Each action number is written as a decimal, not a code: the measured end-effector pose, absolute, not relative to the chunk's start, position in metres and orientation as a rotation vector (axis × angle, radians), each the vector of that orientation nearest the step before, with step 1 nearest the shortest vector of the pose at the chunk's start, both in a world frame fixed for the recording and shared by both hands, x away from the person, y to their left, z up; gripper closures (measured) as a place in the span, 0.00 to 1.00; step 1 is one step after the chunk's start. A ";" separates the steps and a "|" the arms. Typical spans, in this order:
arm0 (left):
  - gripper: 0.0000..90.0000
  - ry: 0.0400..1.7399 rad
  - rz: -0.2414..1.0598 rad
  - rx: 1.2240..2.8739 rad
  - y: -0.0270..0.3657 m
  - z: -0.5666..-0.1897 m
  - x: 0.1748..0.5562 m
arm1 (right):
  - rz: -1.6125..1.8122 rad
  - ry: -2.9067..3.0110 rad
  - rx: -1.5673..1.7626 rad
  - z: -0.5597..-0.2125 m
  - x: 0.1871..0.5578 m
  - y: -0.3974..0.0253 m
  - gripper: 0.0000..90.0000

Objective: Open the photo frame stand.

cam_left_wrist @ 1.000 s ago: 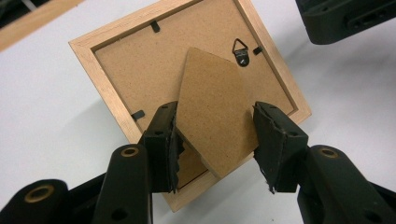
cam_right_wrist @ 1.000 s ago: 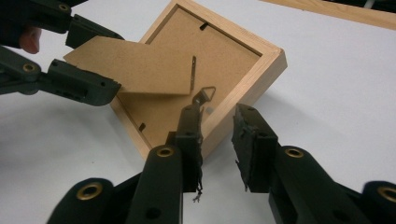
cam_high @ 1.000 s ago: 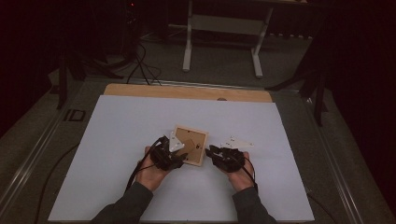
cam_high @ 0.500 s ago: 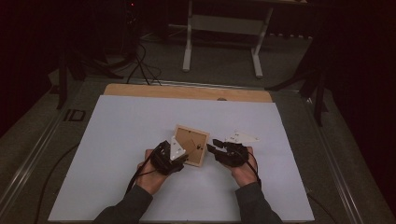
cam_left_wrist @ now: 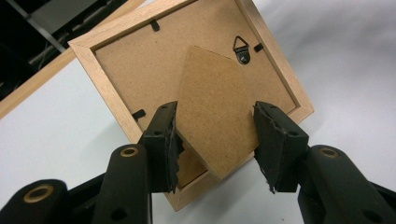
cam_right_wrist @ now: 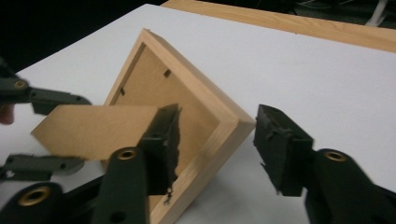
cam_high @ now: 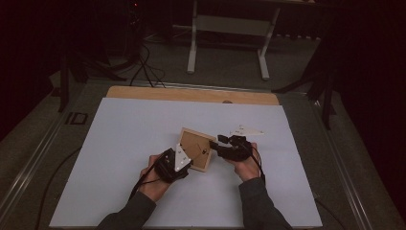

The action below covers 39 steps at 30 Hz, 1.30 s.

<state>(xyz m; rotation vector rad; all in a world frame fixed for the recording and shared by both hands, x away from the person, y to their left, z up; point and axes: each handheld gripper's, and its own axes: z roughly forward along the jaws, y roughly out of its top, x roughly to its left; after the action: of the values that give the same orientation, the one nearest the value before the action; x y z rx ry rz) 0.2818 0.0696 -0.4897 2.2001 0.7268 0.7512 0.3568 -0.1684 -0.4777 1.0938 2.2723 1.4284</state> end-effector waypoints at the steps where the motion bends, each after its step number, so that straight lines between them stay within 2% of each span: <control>1: 0.59 0.727 0.751 2.200 0.070 -0.490 0.282 | 1.428 2.272 1.094 -0.478 0.357 -0.168 0.54; 4: 0.59 0.718 0.768 2.197 0.069 -0.491 0.280 | 1.446 2.285 1.129 -0.479 0.364 -0.168 0.45; 8: 0.59 0.704 0.785 2.187 0.068 -0.492 0.279 | 1.452 2.335 1.131 -0.480 0.370 -0.166 0.40; 19: 0.58 0.634 0.842 2.190 0.069 -0.496 0.274 | 1.455 2.418 1.120 -0.483 0.382 -0.159 0.35; 23: 0.58 0.628 0.844 2.197 0.070 -0.496 0.275 | 1.474 2.455 1.090 -0.485 0.382 -0.157 0.38; 26: 0.58 0.687 0.787 2.207 0.075 -0.496 0.279 | 1.481 2.448 1.075 -0.483 0.380 -0.158 0.45; 28: 0.57 0.709 0.809 2.243 0.075 -0.499 0.281 | 1.497 2.447 1.053 -0.481 0.379 -0.160 0.51; 31: 0.56 0.726 0.803 2.254 0.075 -0.501 0.282 | 1.494 2.448 1.032 -0.480 0.377 -0.160 0.54; 34: 0.56 0.756 0.737 2.248 0.078 -0.501 0.285 | 1.490 2.438 1.034 -0.480 0.375 -0.162 0.61; 37: 0.55 0.790 0.667 2.239 0.082 -0.501 0.289 | 1.501 2.435 1.026 -0.480 0.374 -0.163 0.62; 38: 0.55 0.816 0.600 2.226 0.085 -0.501 0.292 | 1.500 2.435 1.016 -0.479 0.373 -0.163 0.62; 39: 0.54 0.816 0.600 2.226 0.085 -0.501 0.292 | 1.500 2.435 1.016 -0.479 0.373 -0.163 0.62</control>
<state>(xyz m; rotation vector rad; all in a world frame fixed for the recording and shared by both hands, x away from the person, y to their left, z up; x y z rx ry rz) 0.2923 0.0846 -0.5006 2.2256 0.8162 0.5998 0.3726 -0.1633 -0.4794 1.0162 2.4346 1.4998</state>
